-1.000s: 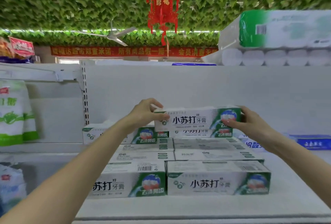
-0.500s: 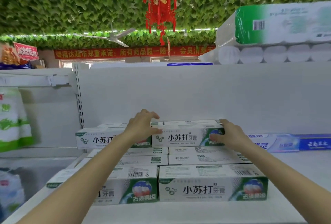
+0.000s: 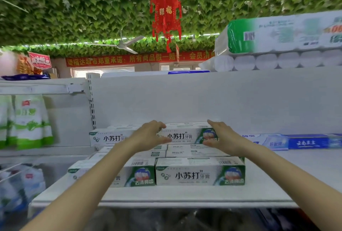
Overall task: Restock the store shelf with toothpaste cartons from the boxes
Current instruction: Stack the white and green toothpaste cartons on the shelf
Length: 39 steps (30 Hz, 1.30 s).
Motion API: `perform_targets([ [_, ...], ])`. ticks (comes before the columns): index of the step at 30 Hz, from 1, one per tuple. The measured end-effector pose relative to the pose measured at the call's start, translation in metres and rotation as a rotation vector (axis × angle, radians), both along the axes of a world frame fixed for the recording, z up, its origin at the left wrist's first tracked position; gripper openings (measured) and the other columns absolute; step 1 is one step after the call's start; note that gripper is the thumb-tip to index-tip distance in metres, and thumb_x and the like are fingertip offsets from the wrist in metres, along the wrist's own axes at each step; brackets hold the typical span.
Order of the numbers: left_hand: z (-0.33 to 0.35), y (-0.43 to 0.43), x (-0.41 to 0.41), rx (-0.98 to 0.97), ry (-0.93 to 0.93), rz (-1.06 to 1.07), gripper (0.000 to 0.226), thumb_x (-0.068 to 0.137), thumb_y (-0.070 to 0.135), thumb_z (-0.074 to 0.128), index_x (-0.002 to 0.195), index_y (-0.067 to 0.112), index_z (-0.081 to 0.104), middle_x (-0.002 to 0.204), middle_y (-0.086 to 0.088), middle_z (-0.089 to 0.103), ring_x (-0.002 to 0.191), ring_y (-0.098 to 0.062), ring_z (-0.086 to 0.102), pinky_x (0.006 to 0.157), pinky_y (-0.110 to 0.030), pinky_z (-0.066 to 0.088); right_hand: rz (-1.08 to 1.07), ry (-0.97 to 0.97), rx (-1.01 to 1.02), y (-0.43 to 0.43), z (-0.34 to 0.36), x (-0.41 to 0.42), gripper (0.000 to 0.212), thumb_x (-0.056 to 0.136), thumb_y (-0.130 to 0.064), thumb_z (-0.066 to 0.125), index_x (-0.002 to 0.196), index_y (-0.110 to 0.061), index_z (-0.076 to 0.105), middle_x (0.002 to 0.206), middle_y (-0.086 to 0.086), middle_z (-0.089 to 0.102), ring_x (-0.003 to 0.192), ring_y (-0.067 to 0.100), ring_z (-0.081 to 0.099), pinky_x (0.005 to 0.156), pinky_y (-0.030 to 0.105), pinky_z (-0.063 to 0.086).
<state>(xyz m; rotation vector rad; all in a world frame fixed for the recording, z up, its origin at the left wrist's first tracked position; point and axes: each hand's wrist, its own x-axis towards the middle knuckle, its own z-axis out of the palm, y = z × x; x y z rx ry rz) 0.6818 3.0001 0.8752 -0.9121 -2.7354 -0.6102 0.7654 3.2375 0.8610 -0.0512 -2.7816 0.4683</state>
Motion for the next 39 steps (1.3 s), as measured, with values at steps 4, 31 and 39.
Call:
perform_targets([
  [4,-0.004,-0.003,0.044,-0.007,0.027,0.009,0.064,0.088,0.048,0.061,0.142,0.020,0.042,0.143,0.003,0.045,0.129,-0.015,0.044,0.108,-0.036,0.037,0.090,0.016,0.052,-0.004,-0.003,0.027,0.083,0.091,-0.040,0.059,0.153,-0.019,0.008,0.157,0.005,0.020,0.142,0.022,0.022,0.116,0.036,0.022],
  [31,-0.194,-0.124,0.262,-0.385,-0.076,0.012,0.080,0.089,0.061,0.050,0.153,0.027,0.017,0.154,0.004,0.028,0.139,-0.017,0.032,0.109,-0.036,0.031,0.216,-0.354,0.357,-0.139,-0.160,0.226,0.084,0.095,-0.051,0.046,0.153,-0.013,-0.001,0.160,0.010,0.002,0.146,0.026,0.010,0.116,0.036,0.017],
  [39,-0.309,-0.141,0.279,-0.456,-0.217,-0.044,0.080,0.087,0.058,0.055,0.152,0.022,0.025,0.152,-0.002,0.034,0.136,-0.023,0.037,0.107,-0.038,0.036,0.276,-0.599,0.234,-0.165,-0.289,0.235,0.082,0.094,-0.052,0.047,0.153,-0.015,0.004,0.159,0.011,0.010,0.143,0.029,0.018,0.115,0.040,0.023],
])
